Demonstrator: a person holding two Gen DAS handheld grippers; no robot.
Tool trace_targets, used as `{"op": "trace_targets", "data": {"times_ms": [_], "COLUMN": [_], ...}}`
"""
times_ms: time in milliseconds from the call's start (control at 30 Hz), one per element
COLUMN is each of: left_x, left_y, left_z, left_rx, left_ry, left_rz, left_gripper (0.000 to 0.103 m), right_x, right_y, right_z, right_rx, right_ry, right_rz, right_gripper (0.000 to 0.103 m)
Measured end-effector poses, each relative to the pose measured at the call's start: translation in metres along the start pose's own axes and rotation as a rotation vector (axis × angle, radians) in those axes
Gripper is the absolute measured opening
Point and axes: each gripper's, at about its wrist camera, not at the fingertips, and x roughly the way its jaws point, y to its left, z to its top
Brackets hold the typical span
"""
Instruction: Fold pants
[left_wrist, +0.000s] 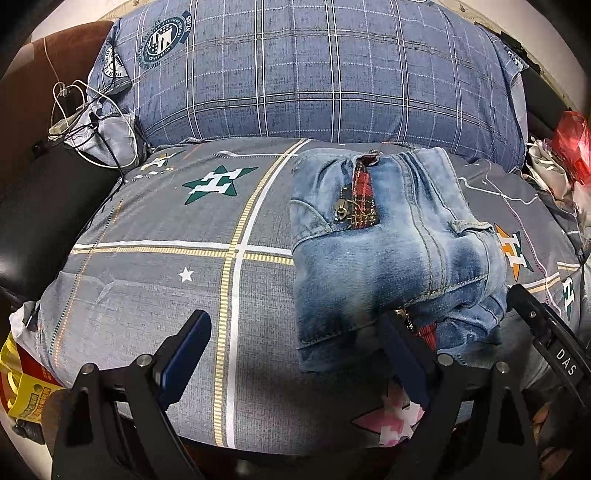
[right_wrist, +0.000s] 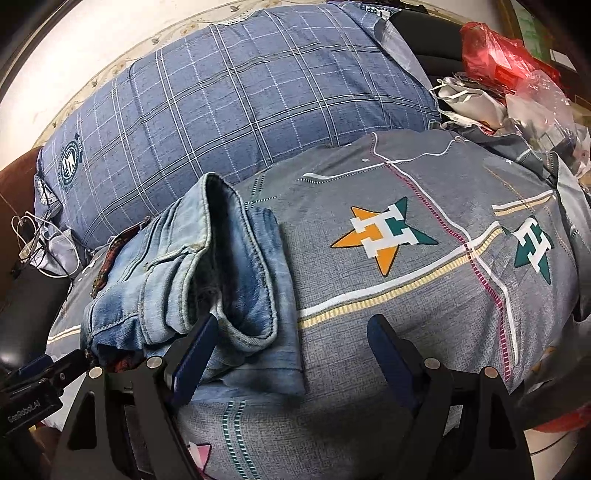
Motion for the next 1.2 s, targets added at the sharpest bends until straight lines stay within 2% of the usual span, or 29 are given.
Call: {"op": "trace_targets", "data": {"times_ms": [200,400,600,633,700,833,900,1000,1067,1100,1167,1200], "left_x": [-0.011,-0.016,-0.009,-0.005,0.009,0.043,0.053,0.063,0.076,0.082,0.098,0.105], "left_y": [0.011,0.018,0.023,0.024,0.031,0.045,0.048,0.049,0.044,0.039,0.03,0.025], "left_z": [0.006,0.013,0.015,0.016,0.022,0.03,0.031,0.038,0.044,0.045,0.049,0.05], "left_rx": [-0.041,-0.043,-0.047,-0.053,-0.096,-0.21,-0.238,-0.226,-0.212,-0.21,-0.206,-0.204], "left_ry": [-0.037,-0.064,-0.042,-0.027,0.041,0.159,0.169,0.156,0.169,0.182,0.214,0.23], "left_rz": [-0.061,-0.016,-0.037,-0.066,-0.188,-0.449,-0.514,-0.557,-0.626,-0.651,-0.69,-0.695], "left_gripper": [0.091,0.091,0.091,0.091,0.091,0.091,0.091,0.091,0.091,0.092,0.1,0.1], "right_x": [-0.001,-0.006,0.0,0.004,0.016,0.057,0.078,0.1,0.111,0.117,0.129,0.131], "right_y": [0.003,0.006,0.004,0.001,-0.008,-0.031,-0.038,-0.039,-0.038,-0.037,-0.029,-0.025], "right_z": [0.005,0.023,0.029,0.031,0.039,0.062,0.069,0.072,0.071,0.069,0.067,0.069], "right_rx": [-0.006,-0.018,-0.013,0.002,0.055,0.207,0.26,0.284,0.317,0.343,0.365,0.357], "right_ry": [-0.004,-0.034,-0.014,0.003,0.054,0.214,0.277,0.332,0.365,0.386,0.431,0.424], "right_rz": [0.027,0.044,0.058,0.076,0.139,0.305,0.354,0.394,0.417,0.46,0.527,0.527], "right_gripper": [0.087,0.087,0.088,0.089,0.09,0.092,0.092,0.092,0.092,0.092,0.097,0.1]}}
